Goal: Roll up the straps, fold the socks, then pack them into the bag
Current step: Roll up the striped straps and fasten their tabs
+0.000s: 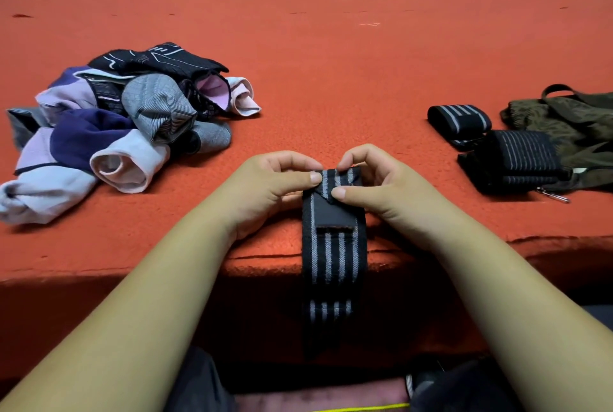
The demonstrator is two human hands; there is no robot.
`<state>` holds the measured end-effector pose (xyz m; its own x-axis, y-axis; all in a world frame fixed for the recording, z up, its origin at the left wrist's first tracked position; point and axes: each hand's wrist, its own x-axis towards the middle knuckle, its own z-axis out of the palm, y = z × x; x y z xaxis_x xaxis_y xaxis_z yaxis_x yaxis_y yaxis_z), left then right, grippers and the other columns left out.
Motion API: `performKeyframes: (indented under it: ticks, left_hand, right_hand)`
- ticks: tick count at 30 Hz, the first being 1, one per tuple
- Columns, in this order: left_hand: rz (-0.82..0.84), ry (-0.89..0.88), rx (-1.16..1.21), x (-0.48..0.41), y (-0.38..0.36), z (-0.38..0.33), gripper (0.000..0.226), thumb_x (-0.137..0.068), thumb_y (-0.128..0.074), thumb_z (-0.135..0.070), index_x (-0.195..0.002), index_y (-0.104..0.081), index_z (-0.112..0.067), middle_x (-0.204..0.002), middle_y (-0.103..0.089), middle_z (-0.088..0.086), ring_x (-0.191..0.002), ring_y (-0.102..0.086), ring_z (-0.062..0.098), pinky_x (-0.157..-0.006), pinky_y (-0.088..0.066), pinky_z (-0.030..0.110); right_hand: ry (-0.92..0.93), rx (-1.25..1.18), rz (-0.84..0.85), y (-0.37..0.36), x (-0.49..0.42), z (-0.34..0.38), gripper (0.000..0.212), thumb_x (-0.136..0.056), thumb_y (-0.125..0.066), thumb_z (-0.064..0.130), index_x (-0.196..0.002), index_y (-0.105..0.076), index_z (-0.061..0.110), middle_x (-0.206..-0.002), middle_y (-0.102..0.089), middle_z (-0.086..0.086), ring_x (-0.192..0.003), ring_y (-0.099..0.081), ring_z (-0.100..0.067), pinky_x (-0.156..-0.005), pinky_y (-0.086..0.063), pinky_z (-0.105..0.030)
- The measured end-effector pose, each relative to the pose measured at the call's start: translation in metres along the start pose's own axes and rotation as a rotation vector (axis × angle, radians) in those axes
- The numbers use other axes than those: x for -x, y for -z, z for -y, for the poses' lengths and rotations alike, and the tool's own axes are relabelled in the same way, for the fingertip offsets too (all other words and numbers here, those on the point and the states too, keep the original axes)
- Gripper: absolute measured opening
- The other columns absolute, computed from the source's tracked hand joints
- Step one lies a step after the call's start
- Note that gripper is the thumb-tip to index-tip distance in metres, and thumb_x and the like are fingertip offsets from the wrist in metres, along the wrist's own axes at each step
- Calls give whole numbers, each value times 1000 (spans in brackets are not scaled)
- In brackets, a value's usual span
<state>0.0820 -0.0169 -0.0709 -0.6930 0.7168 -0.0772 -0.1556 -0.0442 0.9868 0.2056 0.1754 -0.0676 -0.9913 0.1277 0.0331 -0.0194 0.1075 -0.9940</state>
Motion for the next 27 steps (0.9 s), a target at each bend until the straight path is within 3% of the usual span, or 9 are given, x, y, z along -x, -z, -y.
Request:
performKeyframes:
  ticks: [4,9,12,15,18,20,22,24,27]
  left_hand:
    - [-20,-22,11,0,-1,0,20,-90,-75,0,-110,-73,-4,-106,-74,17,-95,-72,20,-85,-60,28]
    - [-67,-70,80,0,-4,-2,20,-87,-78,-2,-105,-75,-9,-104,-72,16,-94,-72,21,-85,-61,27]
    - [-116,-132,136,0,-7,-4,21,-86,-78,-2,-106,-74,-8,-98,-70,15,-90,-72,21,-81,-63,28]
    - [-139,-179,163,-1,-8,-9,25,-93,-71,3,-118,-68,-3,-92,-75,8,-84,-74,16,-71,-60,25]
    - [-37,-128,113,1,-5,-15,37,-95,-71,-5,-131,-62,3,-112,-78,14,-102,-75,21,-82,-61,29]
    - [63,-43,-17,2,0,-14,39,-95,-72,-7,-132,-64,1,-123,-76,19,-112,-74,27,-91,-62,33]
    - [74,-3,-115,2,2,-10,36,-94,-74,-6,-129,-67,0,-122,-75,24,-113,-72,32,-96,-57,40]
    - [5,-47,-93,-1,0,-10,32,-93,-74,0,-124,-67,3,-117,-76,25,-109,-73,34,-99,-56,43]
    - [-110,-158,-73,-10,-2,-14,30,-94,-72,4,-123,-66,5,-111,-78,22,-103,-76,31,-89,-61,34]
  right_hand:
    - [-79,27,-3,0,0,2,40,-94,-80,13,-126,-58,19,-111,-76,-18,-88,-67,-23,-70,-48,-38]
    - [-149,238,153,10,9,17,27,-100,-74,25,-126,-72,26,-88,-74,6,-71,-56,-12,-63,-42,-26]
    - [-184,240,219,10,15,22,23,-102,-71,24,-124,-77,24,-110,-81,-4,-88,-67,-19,-79,-49,-33]
    - [-126,152,157,5,14,17,23,-101,-70,13,-122,-78,17,-113,-81,-5,-104,-77,-20,-90,-55,-33]
    - [-36,173,30,2,8,10,20,-99,-74,14,-118,-79,17,-111,-81,-6,-107,-78,-28,-101,-58,-51]
    - [23,222,-54,-1,2,6,15,-98,-76,16,-113,-79,17,-105,-81,-7,-102,-78,-28,-96,-60,-50]
    - [77,266,-151,-4,-2,6,6,-97,-77,18,-103,-79,17,-91,-80,-2,-83,-75,-14,-76,-59,-33]
    - [103,267,-244,-6,-7,8,6,-97,-77,21,-96,-77,15,-74,-73,7,-65,-63,-3,-60,-49,-21]
    - [48,202,-255,-3,-13,5,14,-102,-72,25,-97,-75,12,-61,-59,6,-51,-51,-6,-51,-40,-22]
